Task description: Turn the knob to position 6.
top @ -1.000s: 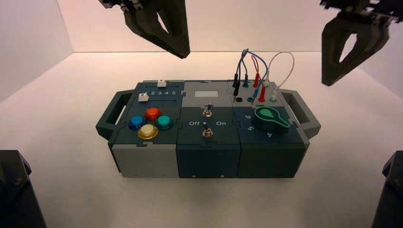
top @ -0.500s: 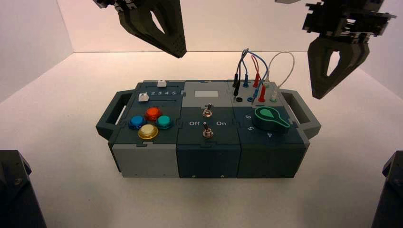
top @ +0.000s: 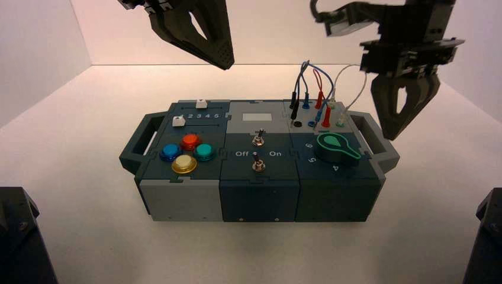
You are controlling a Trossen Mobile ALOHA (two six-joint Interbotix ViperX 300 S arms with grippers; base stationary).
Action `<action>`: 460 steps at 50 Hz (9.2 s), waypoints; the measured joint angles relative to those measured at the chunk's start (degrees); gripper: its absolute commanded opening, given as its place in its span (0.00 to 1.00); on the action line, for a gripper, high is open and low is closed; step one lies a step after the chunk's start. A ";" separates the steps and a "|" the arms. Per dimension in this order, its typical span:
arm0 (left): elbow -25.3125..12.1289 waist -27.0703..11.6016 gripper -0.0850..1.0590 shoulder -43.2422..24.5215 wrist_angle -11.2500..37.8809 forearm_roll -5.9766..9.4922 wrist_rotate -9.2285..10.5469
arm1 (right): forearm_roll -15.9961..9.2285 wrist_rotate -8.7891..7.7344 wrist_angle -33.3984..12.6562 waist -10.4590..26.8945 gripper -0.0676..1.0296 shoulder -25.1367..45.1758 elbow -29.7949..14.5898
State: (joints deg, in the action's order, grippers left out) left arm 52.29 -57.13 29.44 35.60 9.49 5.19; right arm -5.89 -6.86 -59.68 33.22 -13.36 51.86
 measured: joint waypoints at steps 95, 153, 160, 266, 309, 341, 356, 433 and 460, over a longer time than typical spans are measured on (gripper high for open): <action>2.81 0.09 0.05 3.16 -0.44 0.00 -0.09 | -4.04 0.44 8.17 4.04 0.04 6.06 -0.09; 2.81 0.00 0.05 3.16 0.09 -0.97 -0.09 | -8.96 2.55 8.96 7.91 0.04 6.15 0.18; 2.81 0.09 0.05 3.16 0.09 -1.05 -0.09 | -9.49 2.90 8.96 8.00 0.04 6.15 0.53; 3.96 0.00 0.05 5.19 1.05 -1.49 -0.26 | -10.63 6.06 13.18 12.22 0.04 8.61 -2.99; 4.31 0.00 0.05 5.54 1.32 -1.76 -0.62 | -10.55 6.42 13.27 12.30 0.04 10.99 -4.57; 4.31 0.00 0.05 5.54 1.32 -1.85 -0.62 | -10.55 6.42 13.27 12.30 0.04 11.78 -5.71; 4.31 0.00 0.05 5.54 1.32 -1.85 -0.62 | -10.46 6.33 13.27 12.22 0.04 11.78 -5.98; 4.31 0.00 0.05 5.71 2.99 -3.34 -0.97 | -9.32 6.42 12.92 11.43 0.04 14.85 -9.14; 4.31 0.00 0.05 5.71 3.08 -3.96 -1.05 | -7.73 6.42 12.04 10.20 0.04 15.03 -9.76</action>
State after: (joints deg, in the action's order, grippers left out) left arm 56.60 -57.13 35.16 38.67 5.54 4.13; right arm -13.62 -0.44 -47.64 43.42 1.67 42.10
